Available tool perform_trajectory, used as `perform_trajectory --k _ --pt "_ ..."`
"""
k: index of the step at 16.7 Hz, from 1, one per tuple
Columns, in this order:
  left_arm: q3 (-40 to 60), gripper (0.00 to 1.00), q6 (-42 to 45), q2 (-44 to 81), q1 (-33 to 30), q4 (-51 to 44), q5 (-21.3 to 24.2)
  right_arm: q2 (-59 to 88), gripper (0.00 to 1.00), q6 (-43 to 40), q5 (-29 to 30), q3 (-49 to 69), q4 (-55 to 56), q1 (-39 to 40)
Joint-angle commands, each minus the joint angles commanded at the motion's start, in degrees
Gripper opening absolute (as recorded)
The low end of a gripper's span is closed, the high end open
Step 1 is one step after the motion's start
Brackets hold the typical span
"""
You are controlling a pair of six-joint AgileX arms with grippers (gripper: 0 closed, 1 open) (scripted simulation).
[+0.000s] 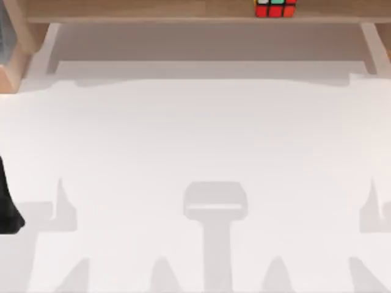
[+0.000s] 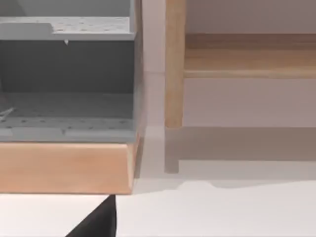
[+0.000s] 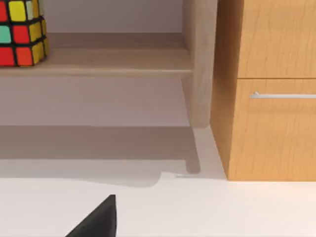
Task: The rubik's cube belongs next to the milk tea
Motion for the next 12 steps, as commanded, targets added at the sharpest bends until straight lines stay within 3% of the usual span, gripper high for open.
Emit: perform_trajectory --k 6,12 --pt "0.0 1.00 0.0 0.0 0.0 0.0 0.0 5.8 1.00 0.2 1.3 4.3 3.9 2.7" --pt "0.0 1.00 0.0 0.0 0.0 0.0 0.0 32.7 1.00 0.3 9.2 19.0 17.0 9.5"
